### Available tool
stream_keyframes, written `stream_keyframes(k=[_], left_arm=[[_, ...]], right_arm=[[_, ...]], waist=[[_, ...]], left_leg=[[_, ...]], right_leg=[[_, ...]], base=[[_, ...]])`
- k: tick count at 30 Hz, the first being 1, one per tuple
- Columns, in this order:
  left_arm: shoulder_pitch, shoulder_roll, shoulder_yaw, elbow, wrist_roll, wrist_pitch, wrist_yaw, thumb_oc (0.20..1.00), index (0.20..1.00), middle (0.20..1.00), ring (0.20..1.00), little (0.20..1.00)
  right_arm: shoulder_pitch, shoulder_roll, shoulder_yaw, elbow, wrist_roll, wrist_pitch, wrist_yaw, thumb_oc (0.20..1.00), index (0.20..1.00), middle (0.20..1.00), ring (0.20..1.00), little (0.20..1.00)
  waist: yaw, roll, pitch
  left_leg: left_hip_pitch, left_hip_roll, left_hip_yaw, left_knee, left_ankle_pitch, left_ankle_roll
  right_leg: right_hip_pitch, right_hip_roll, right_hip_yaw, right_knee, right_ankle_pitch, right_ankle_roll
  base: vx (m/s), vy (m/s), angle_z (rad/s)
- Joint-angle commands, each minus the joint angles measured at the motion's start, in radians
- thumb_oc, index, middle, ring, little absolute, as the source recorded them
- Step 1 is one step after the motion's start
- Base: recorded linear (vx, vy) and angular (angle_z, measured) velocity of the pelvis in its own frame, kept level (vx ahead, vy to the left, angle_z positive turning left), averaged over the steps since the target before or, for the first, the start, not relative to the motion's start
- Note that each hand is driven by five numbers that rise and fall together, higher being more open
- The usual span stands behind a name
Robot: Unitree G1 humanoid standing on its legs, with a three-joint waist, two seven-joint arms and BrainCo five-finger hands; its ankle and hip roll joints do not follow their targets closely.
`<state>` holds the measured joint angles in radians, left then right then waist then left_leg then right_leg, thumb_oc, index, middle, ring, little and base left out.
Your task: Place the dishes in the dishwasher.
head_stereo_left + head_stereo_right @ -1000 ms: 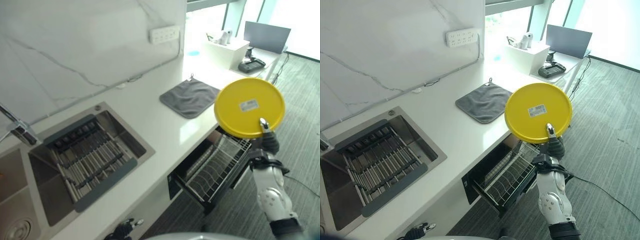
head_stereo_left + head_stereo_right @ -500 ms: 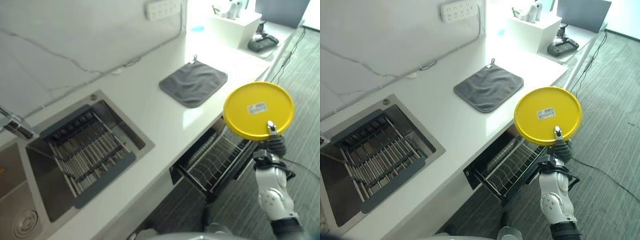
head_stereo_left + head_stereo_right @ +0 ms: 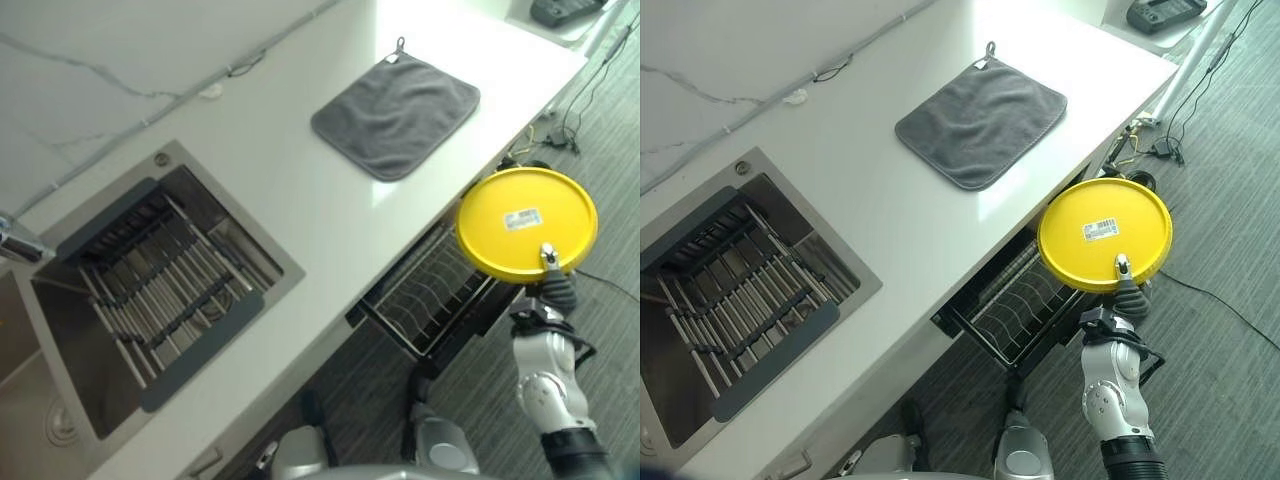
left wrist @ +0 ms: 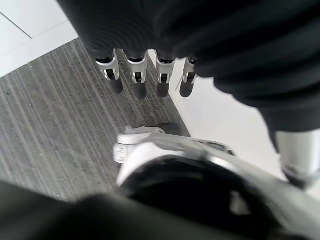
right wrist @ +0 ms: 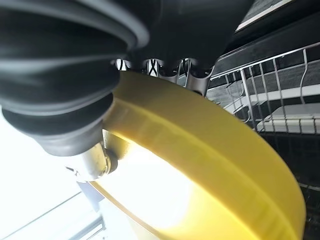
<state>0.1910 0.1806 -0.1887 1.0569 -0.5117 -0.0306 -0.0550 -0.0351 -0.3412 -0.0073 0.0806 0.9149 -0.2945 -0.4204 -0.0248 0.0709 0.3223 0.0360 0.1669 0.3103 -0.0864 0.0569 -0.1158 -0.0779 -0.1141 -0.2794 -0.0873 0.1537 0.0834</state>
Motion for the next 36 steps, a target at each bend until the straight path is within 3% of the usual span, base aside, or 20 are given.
stream_keyframes(k=[1,6,15,22,27,30,36], left_arm=[[-0.043,0.008,-0.021,0.003,-0.009,-0.032,0.003,1.000,1.000,1.000,1.000,1.000],[-0.099,0.022,-0.056,-0.077,0.017,-0.061,0.011,1.000,1.000,1.000,1.000,1.000],[-0.193,0.028,-0.150,-0.139,0.048,-0.033,0.029,1.000,1.000,1.000,1.000,1.000],[-0.218,0.035,-0.160,-0.120,0.028,-0.014,0.046,1.000,1.000,1.000,1.000,1.000],[-0.236,0.038,-0.163,-0.098,0.025,-0.015,0.048,1.000,1.000,1.000,1.000,1.000],[-0.251,0.046,-0.158,-0.080,0.033,-0.009,0.038,1.000,1.000,1.000,1.000,1.000],[-0.273,0.052,-0.161,-0.058,0.048,-0.007,0.029,1.000,1.000,1.000,1.000,1.000]], right_arm=[[-0.099,0.010,0.000,-0.067,-0.050,-0.077,0.052,0.200,0.200,0.200,0.200,0.200],[-0.104,0.020,0.039,-0.046,-0.062,-0.078,0.055,0.200,0.200,0.200,0.200,0.200],[-0.139,0.036,0.119,-0.007,-0.085,-0.068,0.054,0.200,0.200,0.200,0.200,0.200],[-0.182,0.032,0.145,0.035,-0.233,-0.043,-0.079,0.200,0.200,0.200,0.200,0.200],[-0.248,-0.001,0.148,0.080,-0.419,0.024,-0.199,0.200,0.200,0.200,0.200,0.200],[-0.308,-0.040,0.165,0.117,-0.535,0.110,-0.260,0.200,0.200,0.200,0.200,0.200],[-0.402,-0.074,0.207,0.185,-0.611,0.233,-0.283,0.200,0.200,0.200,0.200,0.200]], waist=[[-0.022,-0.036,0.002],[-0.030,-0.033,0.020],[-0.039,-0.039,0.058],[-0.033,-0.038,0.078],[-0.021,-0.035,0.089],[-0.011,-0.033,0.098],[0.006,-0.031,0.107]], left_leg=[[-0.069,-0.012,-0.052,0.024,0.026,0.013],[-0.080,-0.017,-0.052,0.023,0.028,0.016],[-0.104,-0.018,-0.050,0.018,0.036,0.019],[-0.118,-0.020,-0.051,0.018,0.039,0.018],[-0.129,-0.024,-0.058,0.015,0.038,0.017],[-0.135,-0.027,-0.062,0.013,0.038,0.015],[-0.141,-0.028,-0.067,0.014,0.039,0.012]], right_leg=[[0.040,-0.022,0.001,0.054,-0.122,0.004],[0.021,-0.021,0.012,0.062,-0.118,0.006],[-0.013,-0.020,0.023,0.073,-0.110,0.010],[-0.029,-0.023,0.021,0.077,-0.106,0.013],[-0.040,-0.026,0.015,0.078,-0.104,0.015],[-0.046,-0.027,0.008,0.079,-0.104,0.016],[-0.049,-0.031,-0.003,0.081,-0.104,0.016]], base=[[0.00,0.000,0.00],[-0.02,0.013,0.00],[-0.03,-0.003,0.00],[-0.02,0.000,0.00],[-0.04,-0.004,0.01],[-0.04,-0.004,0.02],[-0.03,-0.006,0.05]])
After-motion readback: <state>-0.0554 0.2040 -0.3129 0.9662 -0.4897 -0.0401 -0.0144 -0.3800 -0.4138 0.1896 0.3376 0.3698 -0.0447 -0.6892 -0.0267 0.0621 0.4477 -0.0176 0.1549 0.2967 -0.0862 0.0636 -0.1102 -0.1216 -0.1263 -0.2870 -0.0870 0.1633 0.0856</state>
